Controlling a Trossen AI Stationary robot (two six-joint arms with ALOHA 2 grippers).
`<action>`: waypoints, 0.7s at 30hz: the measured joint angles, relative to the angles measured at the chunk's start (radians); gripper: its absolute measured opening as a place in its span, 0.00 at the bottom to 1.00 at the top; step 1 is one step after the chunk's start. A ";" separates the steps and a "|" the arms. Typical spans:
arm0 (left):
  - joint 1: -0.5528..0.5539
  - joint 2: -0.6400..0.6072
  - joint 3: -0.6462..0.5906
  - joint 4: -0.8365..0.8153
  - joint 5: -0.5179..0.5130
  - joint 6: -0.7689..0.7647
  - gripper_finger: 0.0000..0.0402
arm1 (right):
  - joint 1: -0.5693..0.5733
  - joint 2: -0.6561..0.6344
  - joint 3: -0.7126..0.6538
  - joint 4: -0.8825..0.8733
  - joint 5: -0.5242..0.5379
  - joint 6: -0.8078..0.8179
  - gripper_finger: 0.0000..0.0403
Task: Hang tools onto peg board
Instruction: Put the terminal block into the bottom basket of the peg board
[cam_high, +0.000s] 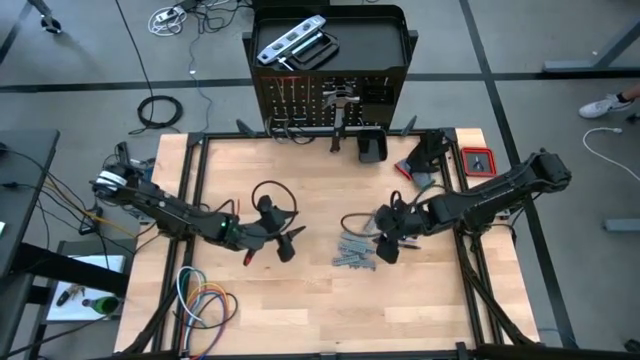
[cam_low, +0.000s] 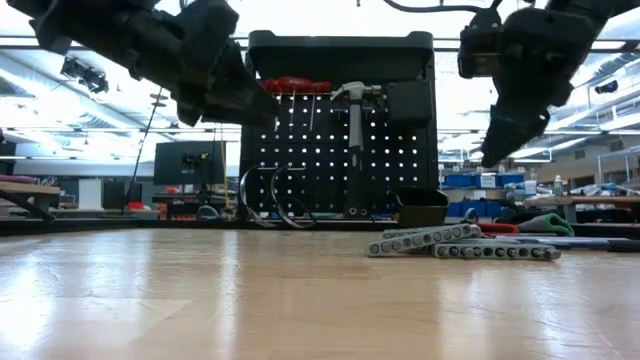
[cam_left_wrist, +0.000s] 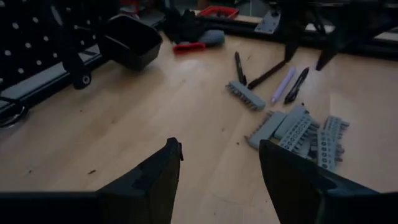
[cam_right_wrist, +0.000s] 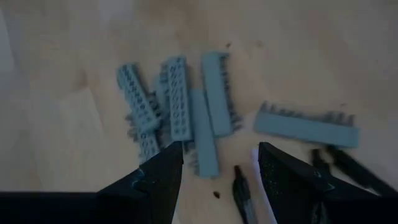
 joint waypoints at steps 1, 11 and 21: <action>0.002 0.011 0.000 0.003 -0.001 0.001 0.54 | 0.012 0.021 0.006 0.000 0.002 -0.001 0.53; 0.004 0.035 0.000 0.008 -0.008 0.027 0.54 | 0.092 0.359 0.258 -0.082 0.012 -0.167 0.55; 0.004 0.035 0.000 -0.007 -0.009 0.028 0.54 | 0.112 0.604 0.517 -0.179 0.009 -0.388 0.60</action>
